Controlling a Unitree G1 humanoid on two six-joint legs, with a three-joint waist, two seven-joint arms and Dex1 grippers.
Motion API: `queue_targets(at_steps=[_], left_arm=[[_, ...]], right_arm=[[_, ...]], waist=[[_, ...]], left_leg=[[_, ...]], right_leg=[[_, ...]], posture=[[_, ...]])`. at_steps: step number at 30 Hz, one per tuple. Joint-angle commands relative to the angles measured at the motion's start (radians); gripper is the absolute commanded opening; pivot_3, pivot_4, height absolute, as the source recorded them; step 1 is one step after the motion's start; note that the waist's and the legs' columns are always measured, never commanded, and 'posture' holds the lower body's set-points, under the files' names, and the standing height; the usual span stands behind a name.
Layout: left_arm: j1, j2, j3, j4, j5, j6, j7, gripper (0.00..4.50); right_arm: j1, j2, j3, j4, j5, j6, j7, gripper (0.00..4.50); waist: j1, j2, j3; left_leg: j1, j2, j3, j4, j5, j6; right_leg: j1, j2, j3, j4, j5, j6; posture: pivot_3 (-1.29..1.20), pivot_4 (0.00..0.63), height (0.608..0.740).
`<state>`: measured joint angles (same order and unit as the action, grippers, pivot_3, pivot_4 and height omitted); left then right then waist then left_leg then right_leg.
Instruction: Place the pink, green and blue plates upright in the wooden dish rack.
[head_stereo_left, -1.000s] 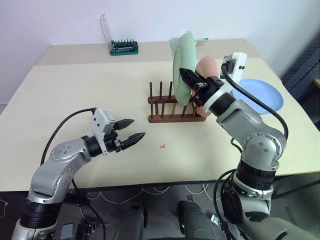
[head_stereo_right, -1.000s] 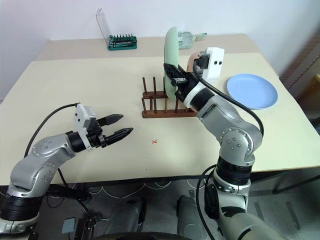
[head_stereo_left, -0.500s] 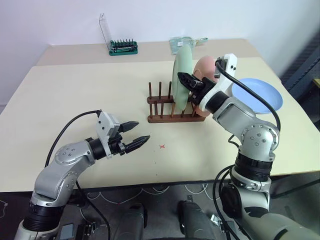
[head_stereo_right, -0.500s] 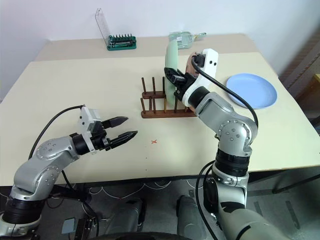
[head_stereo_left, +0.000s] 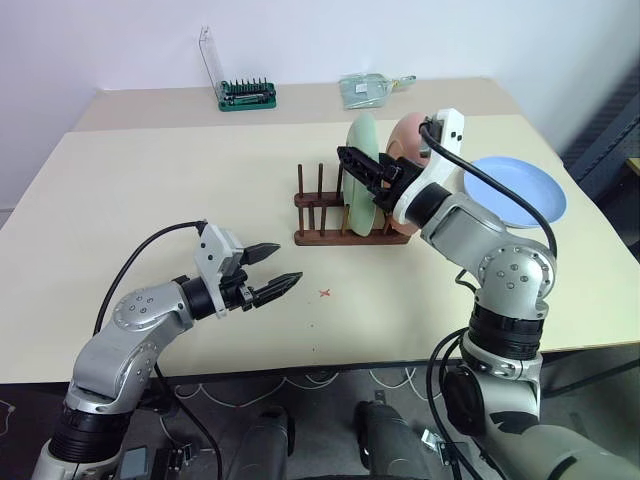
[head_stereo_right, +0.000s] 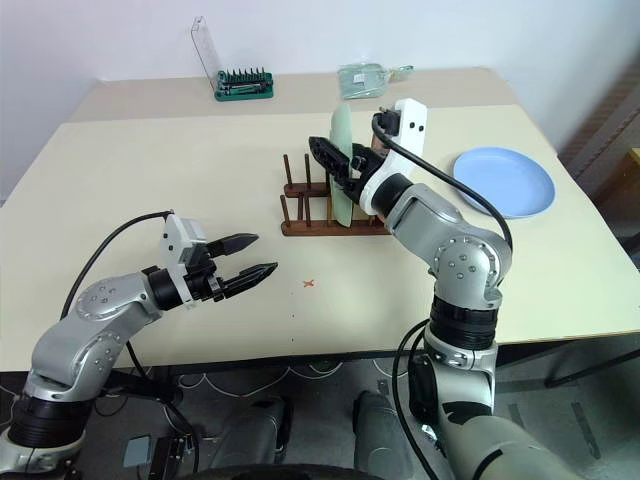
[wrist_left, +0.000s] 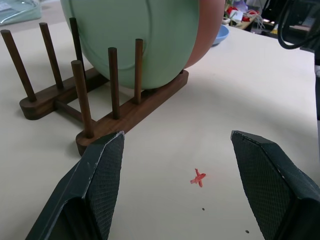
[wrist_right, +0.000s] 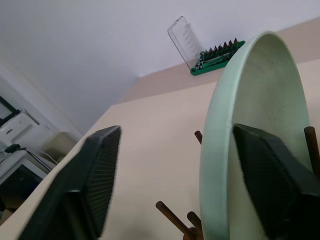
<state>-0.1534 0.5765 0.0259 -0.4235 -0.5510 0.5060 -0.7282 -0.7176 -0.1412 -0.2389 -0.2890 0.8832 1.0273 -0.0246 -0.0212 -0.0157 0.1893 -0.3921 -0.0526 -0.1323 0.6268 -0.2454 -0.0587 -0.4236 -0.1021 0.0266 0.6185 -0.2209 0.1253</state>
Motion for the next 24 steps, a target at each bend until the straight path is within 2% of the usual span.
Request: queue_targets(at_steps=[1, 6, 11, 13, 17, 20, 22, 24], left_arm=[[-0.011, -0.003, 0.008, -0.019, 0.007, -0.026, -0.005, 3.51], [-0.01, -0.004, 0.009, -0.015, 0.007, -0.032, -0.006, 3.51], [-0.017, -0.007, 0.004, -0.005, 0.012, -0.04, -0.011, 3.51], [-0.017, -0.006, -0.005, 0.002, 0.023, -0.05, -0.022, 3.51], [-0.021, -0.001, -0.025, 0.01, 0.045, -0.063, -0.043, 3.51], [-0.029, -0.009, -0.031, 0.016, 0.05, -0.067, -0.051, 3.51], [-0.037, -0.016, -0.04, 0.021, 0.053, -0.068, -0.055, 3.51], [-0.043, -0.021, -0.046, 0.027, 0.055, -0.068, -0.057, 3.51]], right_arm=[[-0.054, -0.055, 0.016, -0.045, -0.023, -0.019, 0.024, 3.59], [-0.084, -0.16, 0.045, -0.069, -0.063, -0.022, 0.072, 3.59], [-0.087, -0.353, 0.105, -0.163, -0.141, -0.114, 0.259, 3.59], [-0.051, -0.472, 0.058, -0.162, -0.203, -0.235, 0.383, 3.59], [0.042, -0.646, -0.042, -0.049, -0.231, -0.313, 0.554, 3.59], [0.103, -0.747, -0.078, 0.08, -0.311, -0.392, 0.62, 4.47], [0.16, -0.794, -0.065, 0.172, -0.386, -0.458, 0.653, 4.47], [0.217, -0.828, 0.01, 0.271, -0.518, -0.569, 0.662, 4.47]], waist=[[0.0, 0.0, 0.0], [0.001, 0.0, 0.0], [0.003, 0.0, 0.0], [0.005, 0.0, 0.0], [0.009, 0.0, 0.0], [0.008, 0.0, 0.0], [0.008, 0.0, 0.0], [0.006, 0.0, 0.0]], left_leg=[[0.0, 0.0, 0.0, 0.0, 0.0, 0.0], [0.0, 0.0, 0.0, 0.0, 0.0, 0.0], [-0.001, 0.0, 0.0, 0.0, 0.0, 0.0], [-0.001, 0.0, 0.0, 0.0, 0.0, 0.0], [-0.001, 0.0, 0.001, 0.001, -0.001, 0.002], [-0.001, 0.0, 0.001, 0.002, -0.002, 0.003], [0.0, 0.0, 0.001, 0.002, -0.002, 0.003], [0.0, 0.0, 0.002, 0.002, -0.002, 0.003]], right_leg=[[0.0, 0.0, 0.0, 0.0, 0.0, 0.0], [0.0, 0.0, 0.0, 0.0, 0.0, 0.0], [0.001, 0.0, 0.0, -0.002, 0.0, 0.0], [0.001, 0.0, 0.0, -0.002, 0.0, 0.0], [0.004, 0.0, -0.001, -0.005, 0.0, 0.001], [0.005, 0.0, -0.001, -0.006, -0.001, 0.0], [0.005, 0.0, 0.0, -0.006, -0.001, 0.0], [0.005, 0.0, -0.001, -0.006, -0.001, 0.0]], posture=[[0.0, 0.15, 0.74], [0.0, 0.15, 0.74], [0.0, 0.15, 0.74], [0.0, 0.15, 0.74], [0.0, 0.15, 0.74], [0.0, 0.15, 0.74], [0.0, 0.15, 0.74], [0.0, 0.15, 0.74]])
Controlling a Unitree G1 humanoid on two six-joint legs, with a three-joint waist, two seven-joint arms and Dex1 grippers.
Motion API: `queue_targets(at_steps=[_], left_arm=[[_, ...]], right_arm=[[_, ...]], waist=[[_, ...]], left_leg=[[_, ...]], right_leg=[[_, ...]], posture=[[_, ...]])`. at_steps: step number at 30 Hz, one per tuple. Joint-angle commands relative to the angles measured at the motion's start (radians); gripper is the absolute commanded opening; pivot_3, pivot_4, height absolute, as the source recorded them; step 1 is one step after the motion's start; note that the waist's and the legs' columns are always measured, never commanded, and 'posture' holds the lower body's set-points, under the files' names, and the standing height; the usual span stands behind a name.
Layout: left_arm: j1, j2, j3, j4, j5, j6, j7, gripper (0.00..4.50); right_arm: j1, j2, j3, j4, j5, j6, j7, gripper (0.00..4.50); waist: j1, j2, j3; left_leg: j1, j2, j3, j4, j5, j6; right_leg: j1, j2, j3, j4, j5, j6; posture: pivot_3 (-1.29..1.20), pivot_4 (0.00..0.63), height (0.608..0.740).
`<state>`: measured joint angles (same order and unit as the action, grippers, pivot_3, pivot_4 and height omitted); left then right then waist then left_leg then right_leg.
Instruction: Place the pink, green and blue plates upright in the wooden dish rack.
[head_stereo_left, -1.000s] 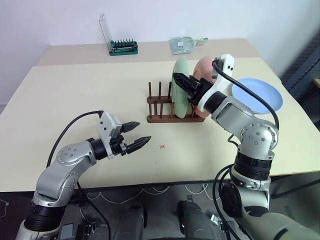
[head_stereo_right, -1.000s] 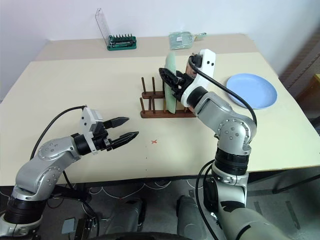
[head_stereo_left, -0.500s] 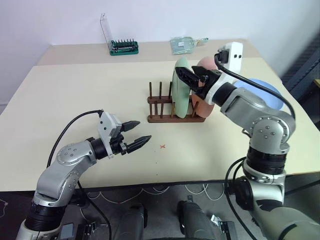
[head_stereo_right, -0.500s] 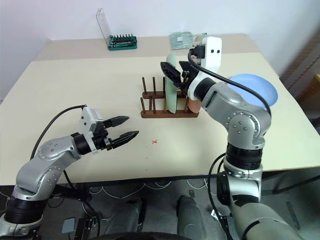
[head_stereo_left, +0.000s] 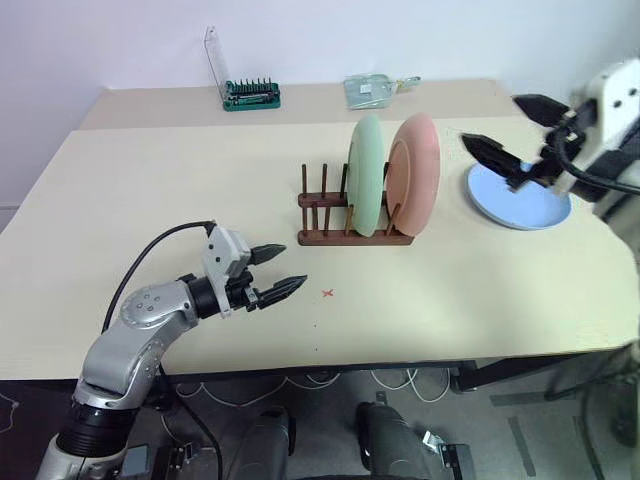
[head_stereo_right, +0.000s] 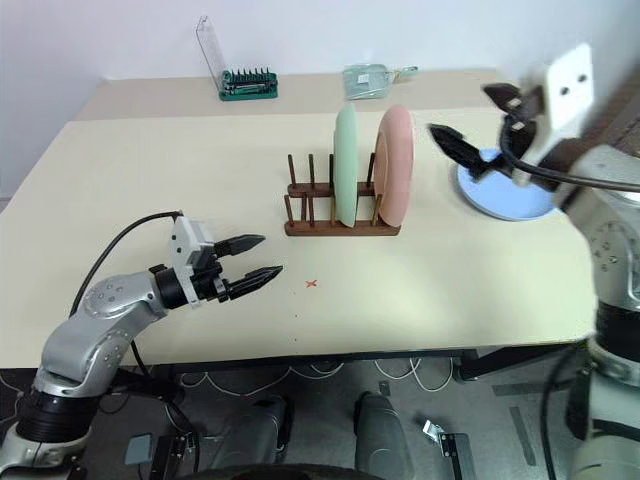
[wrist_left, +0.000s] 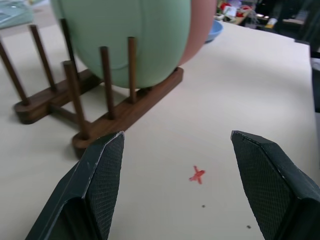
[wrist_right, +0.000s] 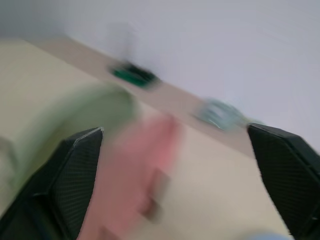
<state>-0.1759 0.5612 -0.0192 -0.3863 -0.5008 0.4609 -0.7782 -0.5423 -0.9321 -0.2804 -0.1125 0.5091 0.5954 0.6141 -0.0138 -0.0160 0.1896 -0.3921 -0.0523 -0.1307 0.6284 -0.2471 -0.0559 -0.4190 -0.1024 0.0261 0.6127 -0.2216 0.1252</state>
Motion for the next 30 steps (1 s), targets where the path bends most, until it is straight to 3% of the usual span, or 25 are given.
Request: queue_targets(at_steps=[1, 6, 14, 16, 18, 24, 30], left_arm=[[-0.024, -0.008, -0.002, -0.008, 0.005, -0.023, -0.007, 3.51], [-0.03, -0.01, -0.001, -0.003, 0.01, -0.025, -0.013, 3.51], [-0.024, -0.008, 0.008, -0.012, 0.013, -0.022, -0.005, 3.51], [-0.019, -0.006, 0.01, -0.02, 0.013, -0.02, 0.0, 3.51], [-0.016, -0.005, 0.012, -0.025, 0.013, -0.018, 0.003, 3.51], [-0.009, 0.002, 0.019, -0.031, 0.01, -0.018, 0.008, 3.51], [-0.01, 0.007, 0.018, -0.031, 0.008, -0.018, 0.009, 3.51]], right_arm=[[0.054, -0.04, 0.092, 0.151, -0.21, -0.198, 0.016, 4.47], [0.004, -0.006, 0.274, 0.471, -0.452, -0.398, -0.012, 4.47], [-0.185, 0.09, 0.375, 0.942, -0.629, -0.649, -0.103, 4.47], [-0.227, 0.102, 0.396, 1.052, -0.665, -0.696, -0.117, 3.96], [-0.255, 0.108, 0.403, 1.123, -0.685, -0.726, -0.125, 3.17], [-0.291, 0.114, 0.389, 1.209, -0.7, -0.769, -0.148, 0.07], [-0.251, 0.076, 0.37, 1.1, -0.713, -0.808, -0.203, 0.02]], waist=[[-0.005, 0.0, 0.0], [-0.008, 0.002, 0.001], [-0.006, 0.004, 0.002], [-0.006, 0.004, 0.002], [-0.003, 0.004, 0.002], [-0.006, 0.004, 0.002], [-0.007, 0.005, 0.001]], left_leg=[[0.0, 0.0, 0.0, 0.0, 0.0, 0.0], [0.001, 0.001, 0.003, 0.0, 0.0, 0.0], [0.001, 0.001, 0.003, 0.0, 0.0, 0.0], [0.001, 0.0, 0.003, 0.0, 0.0, 0.0], [0.001, 0.0, 0.003, 0.001, 0.0, 0.0], [0.001, 0.0, 0.003, 0.001, 0.0, 0.0], [0.001, 0.0, 0.003, 0.001, 0.0, 0.0]], right_leg=[[0.0, 0.0, 0.0, 0.0, 0.0, 0.0], [0.0, 0.0, 0.001, 0.0, 0.0, 0.0], [0.0, 0.0, 0.002, 0.0, 0.0, 0.0], [0.0, 0.0, 0.002, 0.0, 0.0, 0.0], [0.0, 0.0, 0.002, 0.0, 0.001, 0.0], [0.0, 0.0, 0.002, 0.0, 0.001, 0.0], [0.0, 0.0, 0.003, 0.001, 0.001, 0.001]], posture=[[0.0, 0.15, 0.74], [0.0, 0.15, 0.74], [0.0, 0.15, 0.74], [0.0, 0.15, 0.74], [0.0, 0.15, 0.74], [0.0, 0.15, 0.74], [0.0, 0.15, 0.74]])
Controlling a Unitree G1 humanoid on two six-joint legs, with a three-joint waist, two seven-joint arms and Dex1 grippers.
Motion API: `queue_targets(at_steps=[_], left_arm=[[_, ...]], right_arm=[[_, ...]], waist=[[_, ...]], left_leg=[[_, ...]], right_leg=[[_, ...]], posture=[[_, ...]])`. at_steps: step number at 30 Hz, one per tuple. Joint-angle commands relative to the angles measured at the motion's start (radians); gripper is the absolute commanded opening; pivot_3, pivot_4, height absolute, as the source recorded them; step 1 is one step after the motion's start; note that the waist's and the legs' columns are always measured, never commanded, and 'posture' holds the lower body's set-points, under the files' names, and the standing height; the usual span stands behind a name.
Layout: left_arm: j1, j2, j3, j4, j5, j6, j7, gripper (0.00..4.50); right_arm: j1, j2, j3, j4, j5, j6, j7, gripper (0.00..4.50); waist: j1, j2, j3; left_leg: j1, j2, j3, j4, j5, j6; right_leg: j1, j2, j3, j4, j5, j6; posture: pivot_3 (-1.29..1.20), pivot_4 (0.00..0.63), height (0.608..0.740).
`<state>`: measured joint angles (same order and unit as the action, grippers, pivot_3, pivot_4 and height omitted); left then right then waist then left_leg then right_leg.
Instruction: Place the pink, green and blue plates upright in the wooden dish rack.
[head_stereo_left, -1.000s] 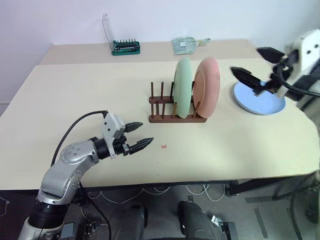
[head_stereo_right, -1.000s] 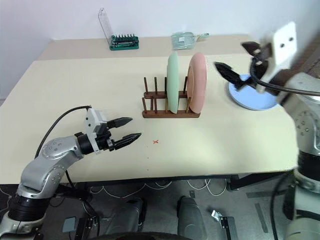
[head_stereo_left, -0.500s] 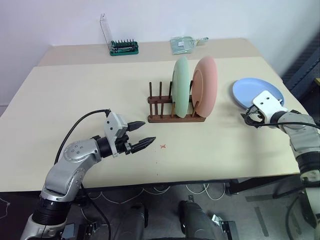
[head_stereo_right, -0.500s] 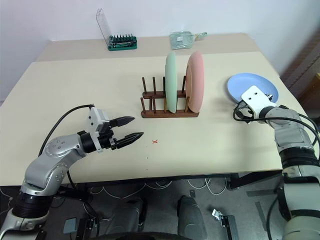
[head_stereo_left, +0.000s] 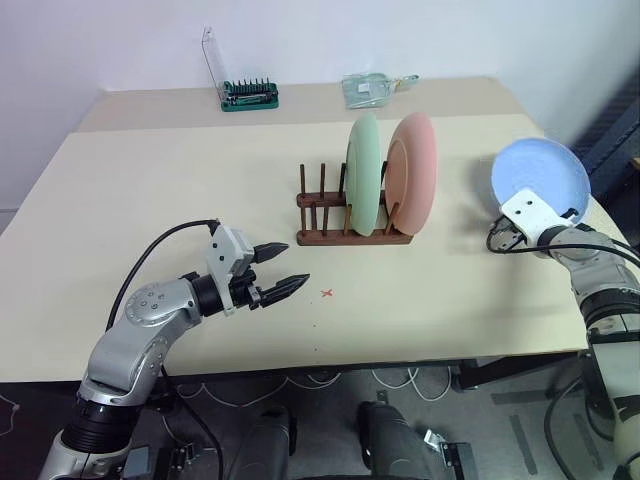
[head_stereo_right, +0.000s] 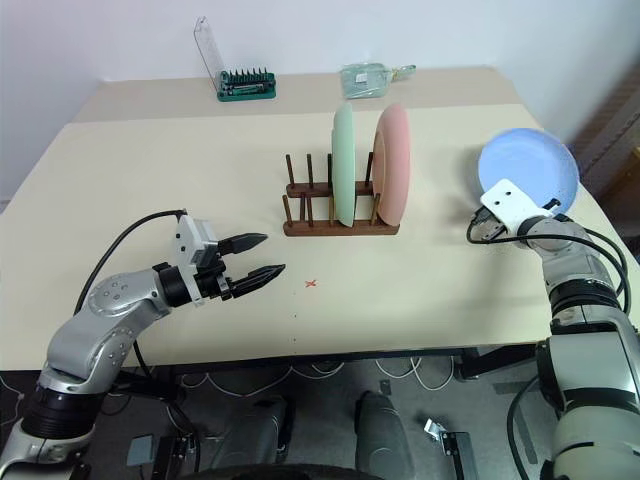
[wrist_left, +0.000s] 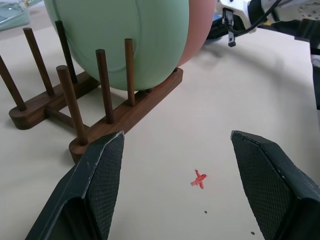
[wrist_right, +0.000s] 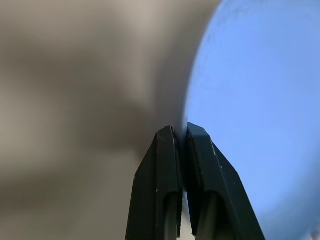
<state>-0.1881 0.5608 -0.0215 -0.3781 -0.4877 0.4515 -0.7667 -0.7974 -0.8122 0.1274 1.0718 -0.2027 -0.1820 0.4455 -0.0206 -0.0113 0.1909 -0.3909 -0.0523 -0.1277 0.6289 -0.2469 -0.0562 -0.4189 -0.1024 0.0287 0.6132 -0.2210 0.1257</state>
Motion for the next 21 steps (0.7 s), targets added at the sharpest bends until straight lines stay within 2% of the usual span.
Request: queue_targets(at_steps=[1, 4, 8, 14, 16, 18, 21], left_arm=[[0.003, 0.009, 0.02, -0.04, -0.006, -0.008, -0.003, 3.51], [0.005, 0.013, 0.022, -0.042, -0.009, -0.005, -0.005, 3.51], [0.005, 0.016, 0.022, -0.039, -0.011, -0.003, -0.011, 3.51], [-0.012, 0.02, 0.023, -0.011, -0.001, -0.008, -0.022, 3.51], [-0.015, 0.026, 0.028, 0.005, 0.009, -0.016, -0.027, 3.51], [-0.012, 0.045, 0.06, 0.039, 0.016, -0.029, -0.03, 3.51], [-0.003, 0.062, 0.082, 0.069, 0.031, -0.047, -0.031, 3.51]], right_arm=[[0.015, -0.06, -0.06, -0.146, 0.006, -0.028, -0.051, 0.02], [0.06, -0.096, -0.133, -0.36, 0.026, -0.012, -0.095, 0.02], [0.076, -0.085, -0.265, -0.715, 0.148, 0.07, -0.064, 0.02], [-0.046, -0.008, -0.313, -1.127, 0.467, 0.317, 0.09, 0.02], [-0.069, 0.027, -0.314, -1.22, 0.581, 0.419, 0.121, 0.02], [-0.111, 0.155, -0.249, -1.395, 0.816, 0.583, 0.101, 0.02], [-0.134, 0.28, -0.22, -1.501, 0.998, 0.732, 0.041, 0.02]], waist=[[0.0, 0.0, 0.0], [0.001, 0.003, 0.001], [-0.004, 0.004, 0.0], [-0.001, 0.004, 0.0], [0.002, 0.004, 0.0], [0.002, 0.003, -0.001], [-0.001, 0.003, -0.001]], left_leg=[[0.0, 0.0, 0.0, 0.0, 0.0, 0.0], [0.0, 0.0, 0.0, 0.0, 0.0, 0.0], [0.0, 0.0, 0.0, 0.0, 0.0, 0.0], [0.0, 0.0, 0.0, 0.0, 0.0, 0.0], [0.0, 0.0, -0.001, 0.0, 0.0, 0.0], [0.0, 0.0, -0.001, 0.001, 0.0, 0.0], [0.0, 0.001, -0.002, 0.0, 0.0, 0.0]], right_leg=[[0.0, 0.0, 0.0, 0.0, 0.0, 0.0], [0.0, 0.0, 0.0, 0.0, 0.0, 0.0], [-0.001, 0.0, 0.001, 0.001, 0.0, 0.0], [0.0, 0.0, 0.001, 0.001, 0.0, 0.0], [0.0, 0.0, 0.0, 0.001, 0.0, 0.0], [0.0, 0.0, 0.0, 0.001, 0.0, 0.0], [-0.001, 0.001, 0.0, 0.003, 0.0, 0.0]], posture=[[0.0, 0.15, 0.74], [0.0, 0.15, 0.74], [0.0, 0.15, 0.74], [0.0, 0.15, 0.74], [0.0, 0.15, 0.74], [0.0, 0.15, 0.74], [0.0, 0.15, 0.74]])
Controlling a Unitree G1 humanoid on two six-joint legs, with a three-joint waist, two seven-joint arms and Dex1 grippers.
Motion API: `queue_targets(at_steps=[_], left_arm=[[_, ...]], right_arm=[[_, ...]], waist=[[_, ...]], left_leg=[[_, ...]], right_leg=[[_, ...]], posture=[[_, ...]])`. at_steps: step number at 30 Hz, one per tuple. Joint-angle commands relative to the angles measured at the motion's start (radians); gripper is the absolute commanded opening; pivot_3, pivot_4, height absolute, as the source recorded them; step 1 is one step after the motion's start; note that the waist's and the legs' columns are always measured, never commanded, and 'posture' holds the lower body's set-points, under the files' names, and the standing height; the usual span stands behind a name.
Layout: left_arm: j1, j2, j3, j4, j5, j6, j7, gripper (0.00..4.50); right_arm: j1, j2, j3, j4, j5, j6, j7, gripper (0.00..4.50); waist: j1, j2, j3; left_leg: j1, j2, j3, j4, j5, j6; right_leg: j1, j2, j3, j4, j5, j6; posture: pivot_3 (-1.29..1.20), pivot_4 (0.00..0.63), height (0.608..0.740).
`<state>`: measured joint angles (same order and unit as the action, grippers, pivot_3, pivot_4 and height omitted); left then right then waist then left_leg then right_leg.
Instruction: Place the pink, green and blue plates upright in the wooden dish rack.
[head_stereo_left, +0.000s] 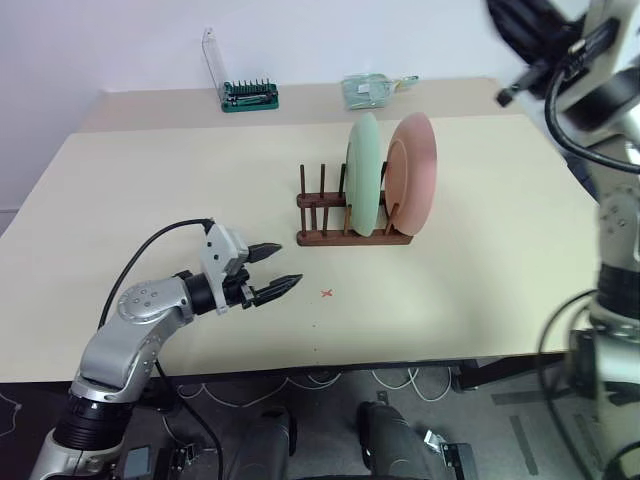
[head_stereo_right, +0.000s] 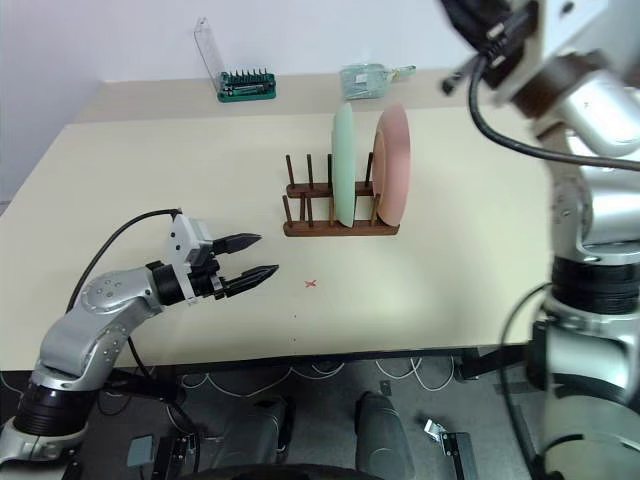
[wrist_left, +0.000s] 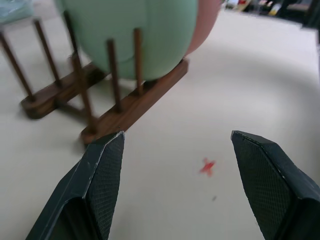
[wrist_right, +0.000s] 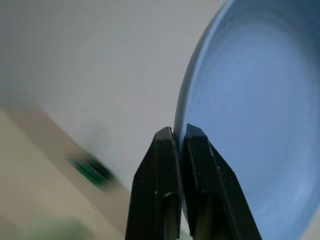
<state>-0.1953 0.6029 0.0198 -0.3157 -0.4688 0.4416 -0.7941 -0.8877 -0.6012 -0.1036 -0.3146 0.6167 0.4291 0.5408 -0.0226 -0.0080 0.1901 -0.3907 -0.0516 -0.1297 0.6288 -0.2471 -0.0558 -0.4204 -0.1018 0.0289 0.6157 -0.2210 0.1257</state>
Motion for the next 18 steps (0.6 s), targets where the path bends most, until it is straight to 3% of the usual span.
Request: queue_targets(at_steps=[1, 4, 11, 18], left_arm=[[0.013, 0.029, 0.055, 0.02, 0.019, -0.044, -0.005, 3.51], [0.034, 0.053, 0.091, 0.042, 0.028, -0.061, -0.005, 3.51], [0.065, 0.065, 0.131, 0.039, 0.028, -0.064, -0.004, 3.51], [0.083, 0.066, 0.141, 0.023, 0.028, -0.059, 0.0, 3.51]], right_arm=[[-0.047, 0.141, 0.02, -0.123, 0.257, 0.171, -0.116, 0.02], [-0.019, 0.305, 0.049, -0.117, 0.413, 0.291, -0.273, 0.02], [0.055, 0.44, 0.059, -0.072, 0.51, 0.397, -0.438, 0.02], [0.068, 0.439, 0.034, 0.012, 0.487, 0.437, -0.505, 0.02]], waist=[[0.002, 0.0, 0.0], [0.003, 0.0, 0.0], [0.005, -0.001, -0.001], [0.001, -0.001, -0.001]], left_leg=[[0.0, 0.0, -0.001, 0.0, 0.0, 0.0], [0.0, 0.0, -0.002, 0.0, 0.0, 0.0], [-0.001, -0.001, -0.002, 0.0, 0.0, 0.0], [-0.001, 0.0, -0.001, -0.001, 0.0, 0.0]], right_leg=[[0.0, 0.0, 0.0, 0.0, 0.0, 0.0], [0.0, 0.0, -0.001, 0.001, 0.0, 0.0], [-0.001, 0.0, -0.001, 0.001, 0.0, 0.0], [-0.004, 0.001, -0.001, 0.004, 0.0, 0.0]], posture=[[0.0, 0.15, 0.74], [0.0, 0.15, 0.74], [0.0, 0.15, 0.74], [0.0, 0.15, 0.74]])
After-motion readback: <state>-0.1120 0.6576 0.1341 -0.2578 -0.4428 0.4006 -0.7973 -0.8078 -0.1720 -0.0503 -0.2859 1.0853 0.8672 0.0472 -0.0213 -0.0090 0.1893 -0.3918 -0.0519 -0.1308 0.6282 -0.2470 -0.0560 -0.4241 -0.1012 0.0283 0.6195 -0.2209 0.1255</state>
